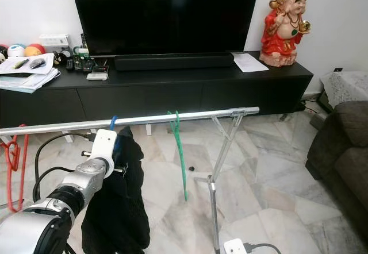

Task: Hang hanger

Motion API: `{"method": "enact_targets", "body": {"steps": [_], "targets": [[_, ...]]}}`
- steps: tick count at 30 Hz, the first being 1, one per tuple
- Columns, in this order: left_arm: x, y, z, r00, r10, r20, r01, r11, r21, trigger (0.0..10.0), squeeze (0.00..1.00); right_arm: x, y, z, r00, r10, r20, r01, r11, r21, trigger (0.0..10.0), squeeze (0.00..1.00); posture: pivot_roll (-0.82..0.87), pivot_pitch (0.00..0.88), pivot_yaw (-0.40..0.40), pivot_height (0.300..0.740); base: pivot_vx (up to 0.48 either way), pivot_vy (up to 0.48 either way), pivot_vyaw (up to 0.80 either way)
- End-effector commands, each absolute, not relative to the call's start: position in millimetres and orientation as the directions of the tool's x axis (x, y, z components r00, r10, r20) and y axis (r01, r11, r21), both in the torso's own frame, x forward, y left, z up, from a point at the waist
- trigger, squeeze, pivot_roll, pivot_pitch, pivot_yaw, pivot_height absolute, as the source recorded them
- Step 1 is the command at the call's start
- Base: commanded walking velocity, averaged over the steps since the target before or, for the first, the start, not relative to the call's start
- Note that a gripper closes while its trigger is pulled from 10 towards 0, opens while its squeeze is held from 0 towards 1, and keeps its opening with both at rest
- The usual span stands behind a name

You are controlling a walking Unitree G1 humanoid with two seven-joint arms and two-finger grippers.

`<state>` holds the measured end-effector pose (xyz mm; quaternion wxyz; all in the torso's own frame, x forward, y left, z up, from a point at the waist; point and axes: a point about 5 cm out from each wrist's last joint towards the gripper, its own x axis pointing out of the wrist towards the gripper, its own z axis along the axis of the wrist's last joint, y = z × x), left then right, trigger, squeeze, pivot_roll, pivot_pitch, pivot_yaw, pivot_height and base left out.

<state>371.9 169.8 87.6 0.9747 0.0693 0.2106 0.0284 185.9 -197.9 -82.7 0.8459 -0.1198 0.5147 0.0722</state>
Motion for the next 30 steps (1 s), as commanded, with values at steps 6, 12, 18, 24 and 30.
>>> {"method": "enact_targets", "body": {"steps": [6, 12, 18, 24, 30], "targets": [[369, 173, 88, 0.943, 0.066, -0.327, -0.032, 0.994, 0.109, 10.0, 1.0, 192, -197, -80, 0.469, 0.002, -0.883, -0.261, 0.956, -0.137, 10.0, 0.0, 0.04, 0.0, -0.035, 0.74, 0.0, 0.0, 0.0], [366, 173, 96, 0.969, 0.028, -0.246, 0.011, 0.987, 0.157, 10.0, 1.0, 194, -196, -79, 0.472, 0.006, -0.882, -0.268, 0.954, -0.137, 10.0, 0.0, 0.06, 0.0, -0.041, 0.74, 0.0, 0.0, 0.0], [350, 171, 105, 0.986, -0.103, -0.135, 0.13, 0.969, 0.212, 10.0, 1.0, 194, -196, -79, 0.473, 0.007, -0.881, -0.272, 0.952, -0.138, 10.0, 0.0, 0.07, 0.0, -0.044, 0.74, 0.0, 0.0, 0.0], [312, 188, 105, 0.987, -0.145, -0.069, 0.157, 0.961, 0.228, 10.0, 1.0, 195, -198, -78, 0.472, 0.006, -0.882, -0.28, 0.949, -0.144, 10.0, 0.0, 0.09, 0.0, -0.052, 0.74, 0.0, 0.0, 0.0], [285, 196, 105, 0.983, -0.178, -0.048, 0.184, 0.964, 0.194, 10.0, 1.0, 195, -199, -78, 0.476, -0.005, -0.879, -0.281, 0.947, -0.157, 10.0, 0.0, 0.1, 0.0, -0.055, 0.74, 0.0, 0.0, 0.0]]}}
